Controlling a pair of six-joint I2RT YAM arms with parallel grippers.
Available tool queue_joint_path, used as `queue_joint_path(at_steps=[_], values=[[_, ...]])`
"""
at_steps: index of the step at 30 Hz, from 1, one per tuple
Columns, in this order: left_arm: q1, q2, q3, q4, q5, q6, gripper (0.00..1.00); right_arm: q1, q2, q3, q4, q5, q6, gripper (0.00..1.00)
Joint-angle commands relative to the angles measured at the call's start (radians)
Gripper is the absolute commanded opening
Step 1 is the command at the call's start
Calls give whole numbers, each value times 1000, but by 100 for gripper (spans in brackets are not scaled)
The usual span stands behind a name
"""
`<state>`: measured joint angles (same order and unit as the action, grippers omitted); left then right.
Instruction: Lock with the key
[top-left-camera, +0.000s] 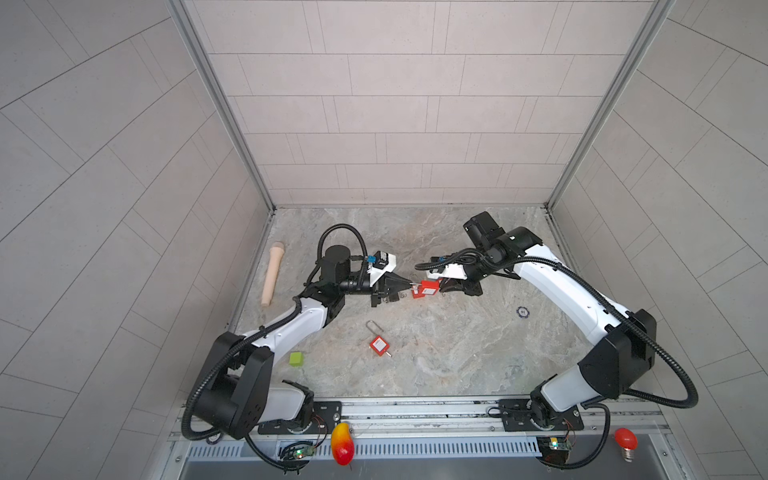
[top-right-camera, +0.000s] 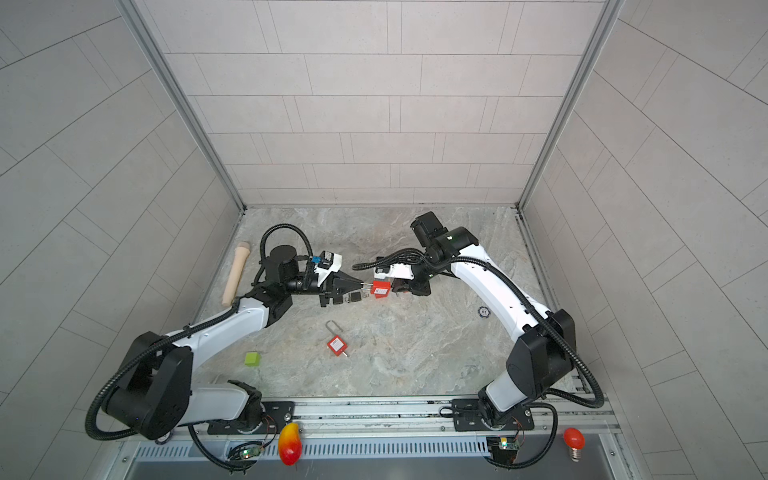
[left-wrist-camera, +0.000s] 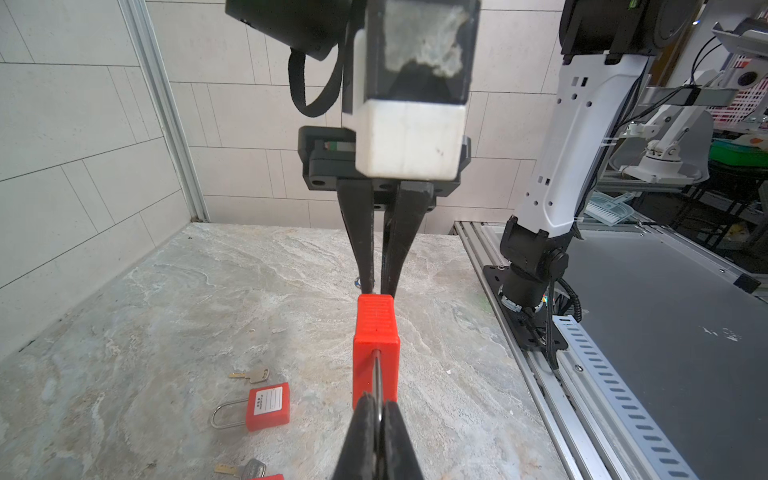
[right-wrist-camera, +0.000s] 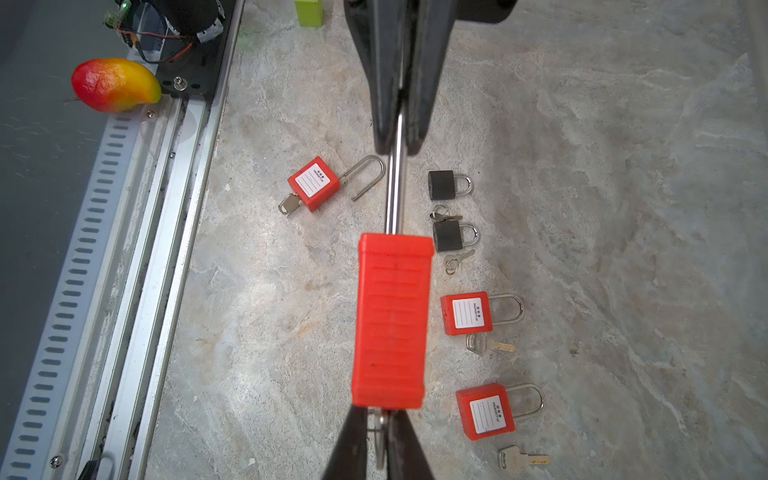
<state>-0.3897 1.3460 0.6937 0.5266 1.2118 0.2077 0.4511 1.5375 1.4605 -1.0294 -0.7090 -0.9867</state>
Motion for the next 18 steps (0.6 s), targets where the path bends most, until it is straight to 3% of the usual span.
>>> queue_joint_path(at_steps=[1, 5, 9, 18], values=[[-5, -34, 21, 15, 19, 23, 0, 6, 16, 14, -30, -21, -15, 9], [-5, -42, 21, 5, 16, 27, 0, 6, 27, 15, -33, 0, -21, 0], [0, -62, 26, -63, 4, 69, 0, 5, 27, 15, -50, 68, -30, 0], [37, -125, 68, -392, -41, 264, 0, -24, 17, -21, -63, 247, -30, 0]])
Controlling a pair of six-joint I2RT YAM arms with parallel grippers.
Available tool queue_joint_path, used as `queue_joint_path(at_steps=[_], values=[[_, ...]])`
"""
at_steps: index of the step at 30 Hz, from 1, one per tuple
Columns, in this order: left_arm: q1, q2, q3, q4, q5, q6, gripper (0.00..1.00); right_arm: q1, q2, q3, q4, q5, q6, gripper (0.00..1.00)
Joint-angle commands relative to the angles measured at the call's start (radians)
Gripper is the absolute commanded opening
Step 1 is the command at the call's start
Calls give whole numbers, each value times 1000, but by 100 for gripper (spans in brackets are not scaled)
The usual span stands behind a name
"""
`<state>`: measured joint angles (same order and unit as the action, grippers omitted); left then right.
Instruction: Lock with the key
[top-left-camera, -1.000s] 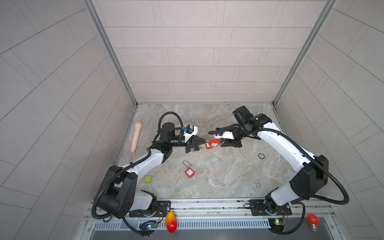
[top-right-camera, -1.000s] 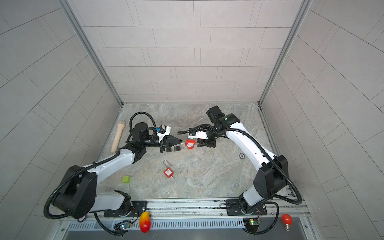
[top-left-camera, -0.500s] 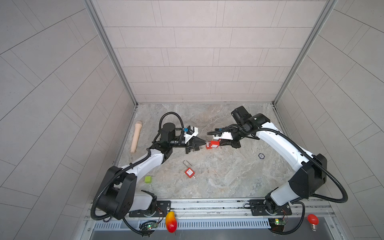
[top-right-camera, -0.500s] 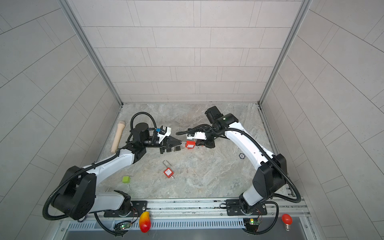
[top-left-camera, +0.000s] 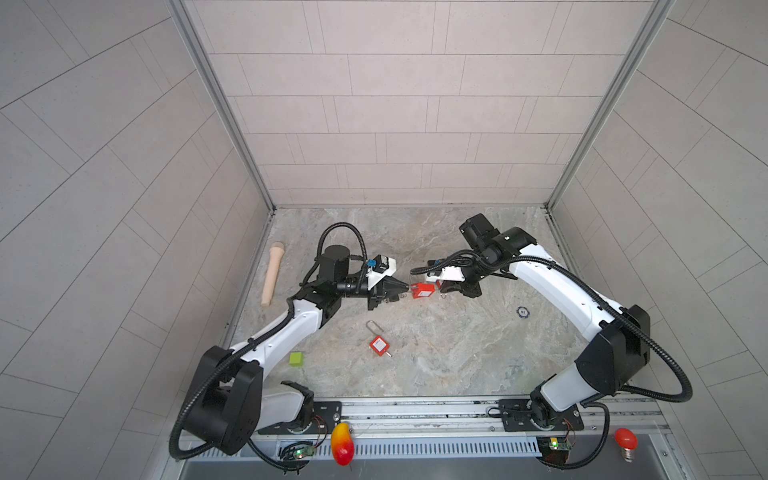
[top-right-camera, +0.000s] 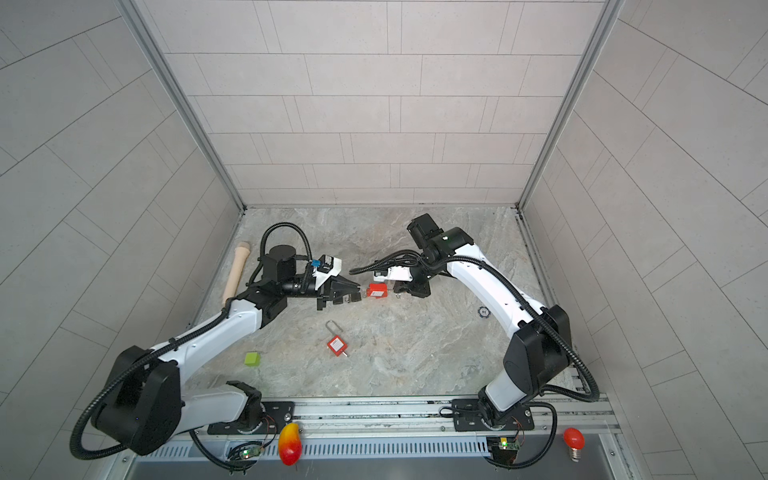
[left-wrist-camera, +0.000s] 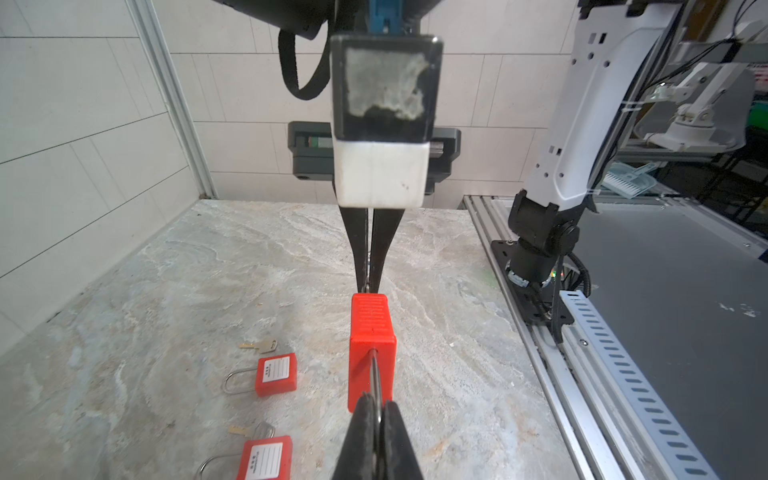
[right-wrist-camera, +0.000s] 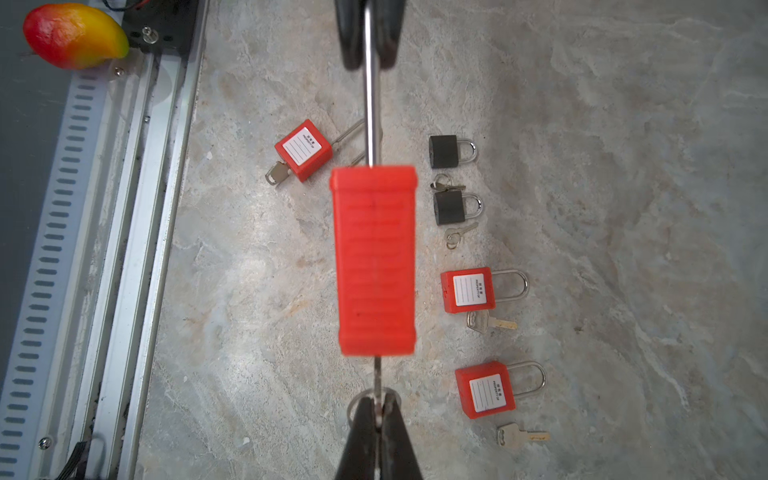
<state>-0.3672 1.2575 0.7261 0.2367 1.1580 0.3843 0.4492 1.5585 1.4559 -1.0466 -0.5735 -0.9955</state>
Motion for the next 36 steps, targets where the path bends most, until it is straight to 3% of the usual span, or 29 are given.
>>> queue_joint_path(at_steps=[1, 6, 11, 16, 19, 29, 36], values=[[14, -40, 36, -114, 4, 94, 0, -22, -9, -20, -38, 119, -21, 0], [46, -59, 65, -271, -14, 169, 0, -25, -28, -44, 9, 132, 29, 0], [137, -75, 174, -697, -84, 359, 0, -35, -33, -99, 154, 133, 215, 0], [206, -6, 348, -1167, -273, 562, 0, -26, -19, -147, 328, 103, 474, 0], [216, 53, 419, -1336, -380, 614, 0, -5, 1, -152, 403, 115, 599, 0], [220, 265, 547, -1429, -600, 641, 0, 109, 41, -212, 629, 211, 871, 0], [217, 467, 691, -1507, -709, 709, 0, 183, 75, -259, 690, 243, 974, 0]])
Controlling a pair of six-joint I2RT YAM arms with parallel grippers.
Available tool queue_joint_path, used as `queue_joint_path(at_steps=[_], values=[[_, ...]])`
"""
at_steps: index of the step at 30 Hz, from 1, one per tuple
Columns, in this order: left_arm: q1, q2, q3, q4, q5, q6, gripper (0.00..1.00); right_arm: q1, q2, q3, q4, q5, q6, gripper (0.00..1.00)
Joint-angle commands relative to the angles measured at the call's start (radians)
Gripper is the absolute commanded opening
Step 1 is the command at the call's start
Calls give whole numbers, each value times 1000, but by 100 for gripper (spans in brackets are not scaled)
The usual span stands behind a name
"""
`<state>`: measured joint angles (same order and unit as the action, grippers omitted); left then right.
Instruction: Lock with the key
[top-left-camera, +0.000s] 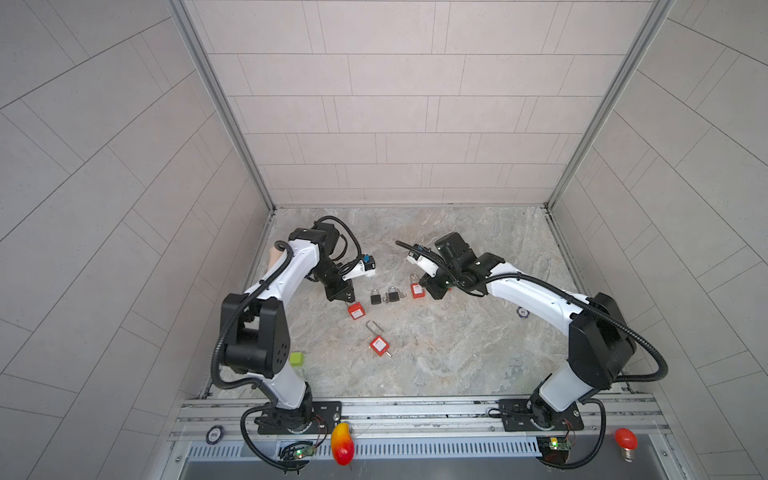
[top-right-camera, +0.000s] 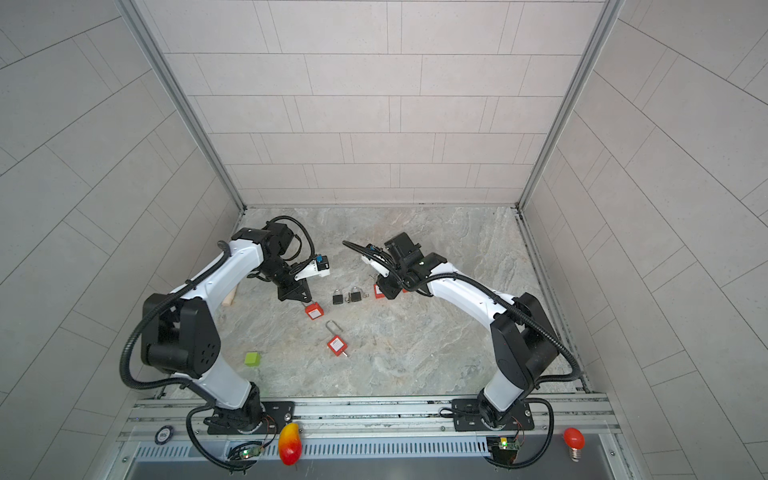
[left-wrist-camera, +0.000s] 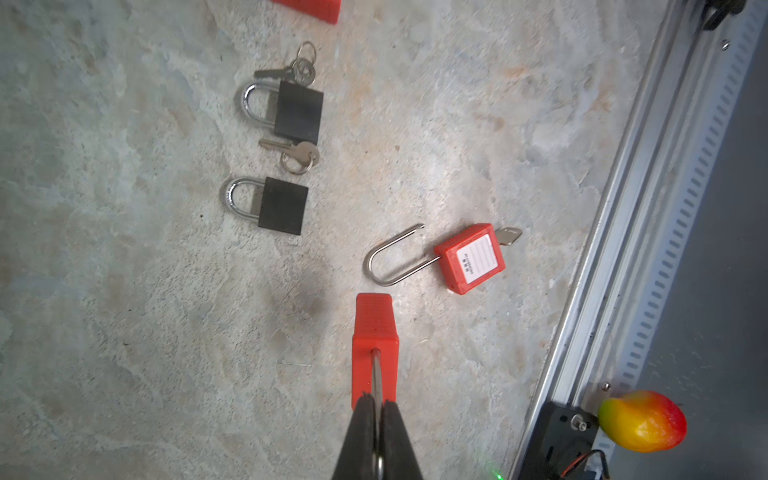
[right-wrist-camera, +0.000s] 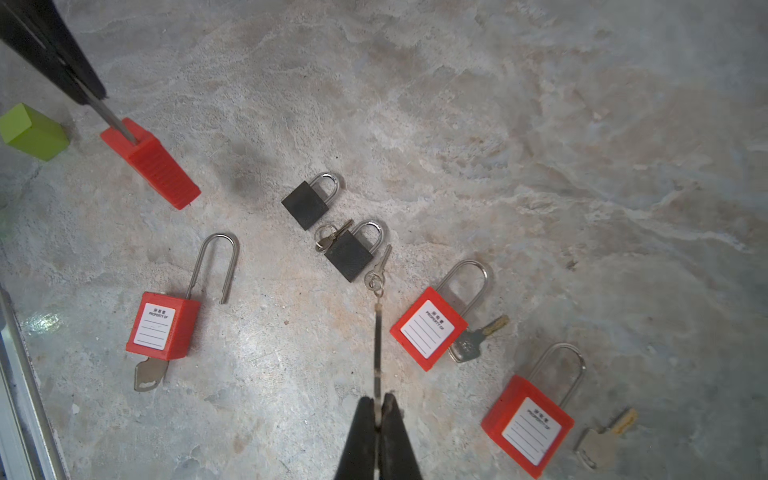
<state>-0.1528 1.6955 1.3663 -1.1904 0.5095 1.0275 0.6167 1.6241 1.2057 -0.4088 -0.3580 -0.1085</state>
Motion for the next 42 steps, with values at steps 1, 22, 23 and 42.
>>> queue_joint_path(at_steps=[1, 22, 23, 42], values=[[2, 53, 75, -90, -80, 75, 0, 24, 16, -10, 56, 26, 106, 0], [-25, 391, 324, -179, -145, 180, 0, 96, 161, 66, 102, -29, 309, 0], [-24, 399, 331, -170, -150, 178, 1, 97, 164, 65, 110, -25, 323, 0], [-21, 372, 329, 126, -196, 105, 45, 188, 216, 91, 152, 80, 522, 0]])
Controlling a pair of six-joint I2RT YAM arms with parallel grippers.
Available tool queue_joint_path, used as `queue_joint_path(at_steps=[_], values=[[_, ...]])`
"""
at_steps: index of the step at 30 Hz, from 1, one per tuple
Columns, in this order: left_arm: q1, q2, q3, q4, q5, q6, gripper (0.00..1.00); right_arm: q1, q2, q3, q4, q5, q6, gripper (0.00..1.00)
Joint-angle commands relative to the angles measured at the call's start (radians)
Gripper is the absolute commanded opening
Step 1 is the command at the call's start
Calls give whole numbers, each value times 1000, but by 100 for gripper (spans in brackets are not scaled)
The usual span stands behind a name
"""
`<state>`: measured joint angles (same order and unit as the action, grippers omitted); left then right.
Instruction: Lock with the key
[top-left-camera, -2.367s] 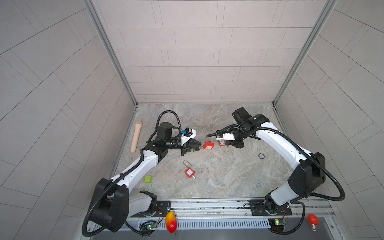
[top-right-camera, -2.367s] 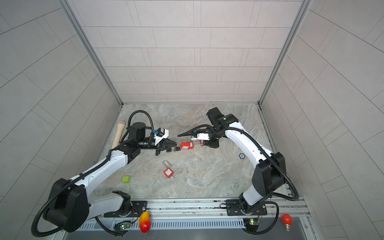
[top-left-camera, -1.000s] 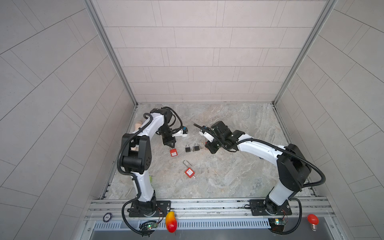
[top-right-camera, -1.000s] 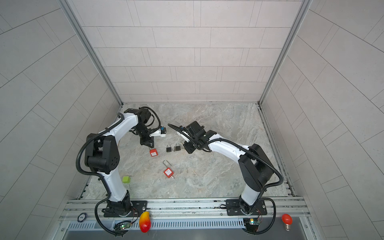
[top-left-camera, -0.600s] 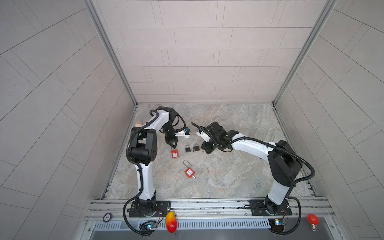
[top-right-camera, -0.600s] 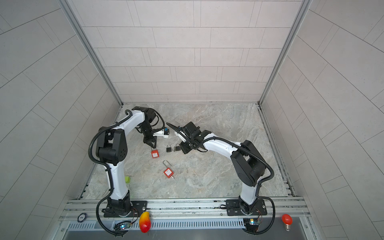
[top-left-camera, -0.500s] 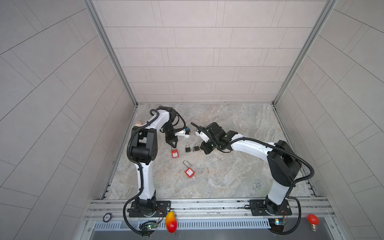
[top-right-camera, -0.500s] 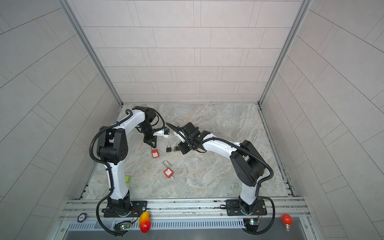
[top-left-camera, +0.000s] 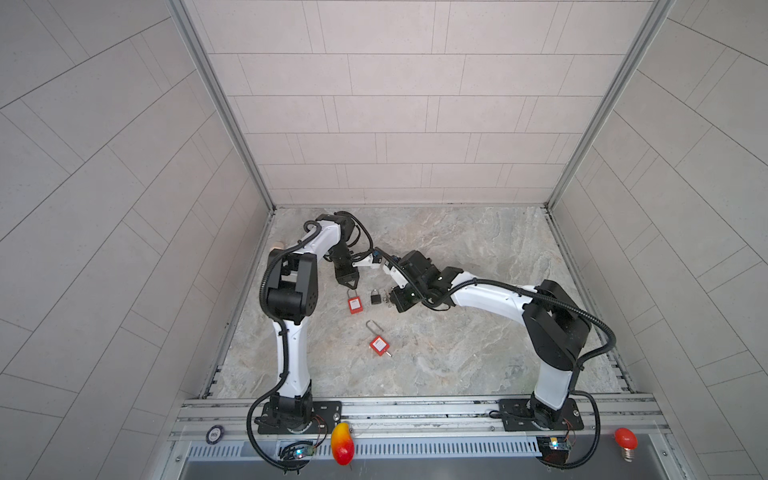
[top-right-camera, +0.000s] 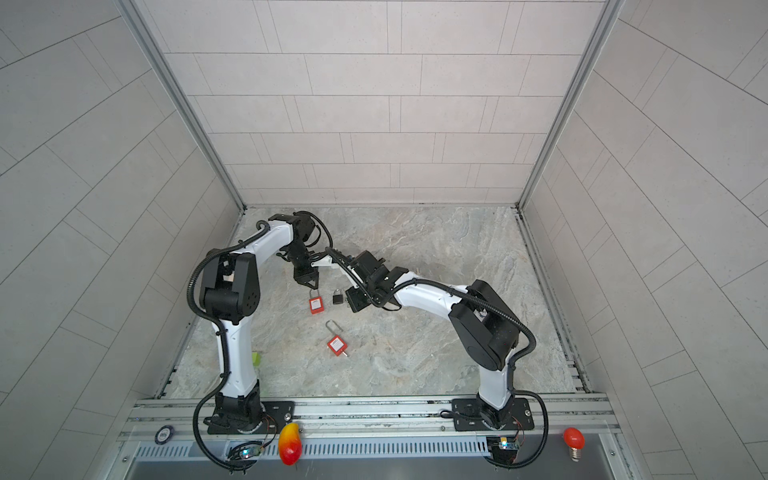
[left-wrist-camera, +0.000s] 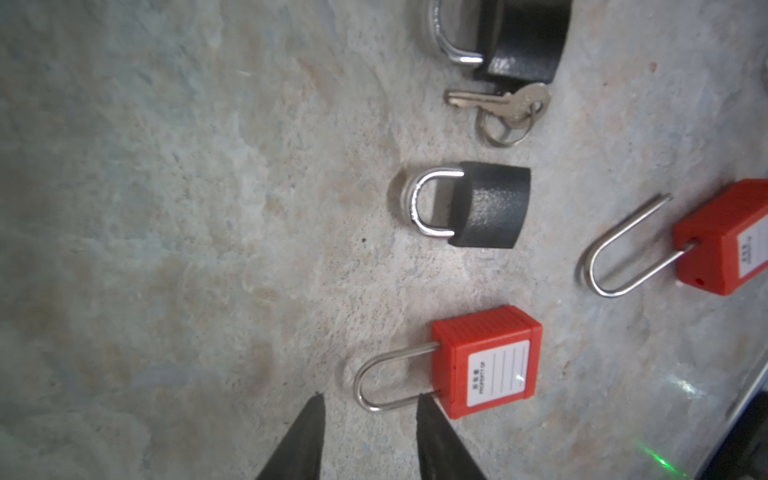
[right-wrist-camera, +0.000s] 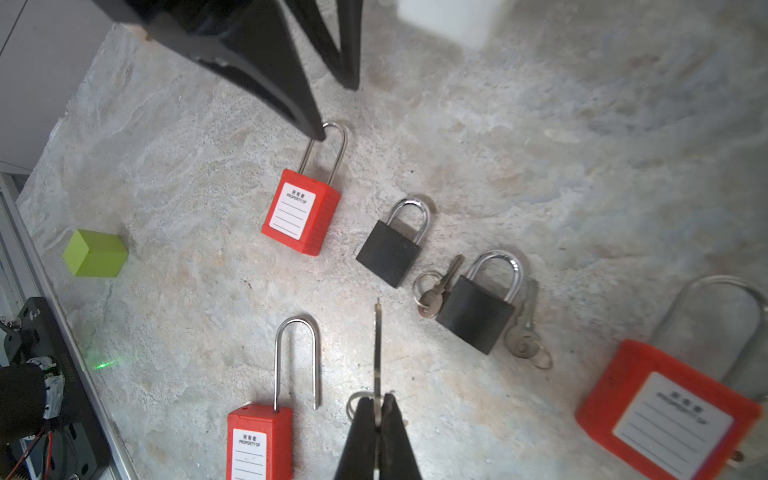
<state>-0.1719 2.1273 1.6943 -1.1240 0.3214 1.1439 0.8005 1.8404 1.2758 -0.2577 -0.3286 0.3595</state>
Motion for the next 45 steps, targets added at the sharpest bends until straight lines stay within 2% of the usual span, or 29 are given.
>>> queue_joint_path(at_steps=[1, 4, 7, 11, 12, 13, 14, 15, 18, 20, 24, 33, 36, 38, 40, 45], values=[[4, -77, 1, 75, -3, -26, 45, 5, -5, 15, 6, 54, 62, 0], [48, -176, -41, 201, 32, -160, 46, 10, -11, 8, 16, 52, 88, 0], [100, -315, -172, 433, 36, -370, 47, 26, 7, 36, 3, 53, 101, 0], [156, -477, -391, 791, -67, -747, 51, 36, 82, 118, -11, 74, 149, 0], [170, -518, -459, 887, -94, -869, 54, 40, 110, 150, -26, 74, 162, 0], [182, -554, -513, 956, -94, -948, 63, 44, 134, 186, -48, 81, 172, 0], [190, -601, -583, 1027, -91, -1030, 84, 51, 159, 227, -75, 91, 180, 0], [191, -650, -660, 1116, -93, -1097, 100, 60, 182, 268, -100, 93, 179, 0], [192, -785, -877, 1366, -122, -1225, 100, 74, 249, 383, -193, 127, 155, 0], [193, -847, -921, 1355, -153, -1278, 100, 75, 287, 430, -233, 127, 155, 0], [192, -875, -855, 1131, -209, -1330, 100, 75, 337, 474, -239, 125, 163, 0], [195, -914, -768, 944, -197, -1348, 100, 82, 435, 564, -269, 74, 149, 2], [199, -934, -762, 903, -182, -1359, 100, 83, 457, 586, -293, 81, 152, 9], [199, -944, -765, 891, -197, -1405, 100, 90, 450, 579, -281, 97, 149, 22], [202, -951, -766, 888, -167, -1424, 100, 96, 435, 574, -262, 111, 128, 33], [201, -968, -767, 876, -149, -1462, 100, 104, 392, 575, -260, 142, 77, 40]])
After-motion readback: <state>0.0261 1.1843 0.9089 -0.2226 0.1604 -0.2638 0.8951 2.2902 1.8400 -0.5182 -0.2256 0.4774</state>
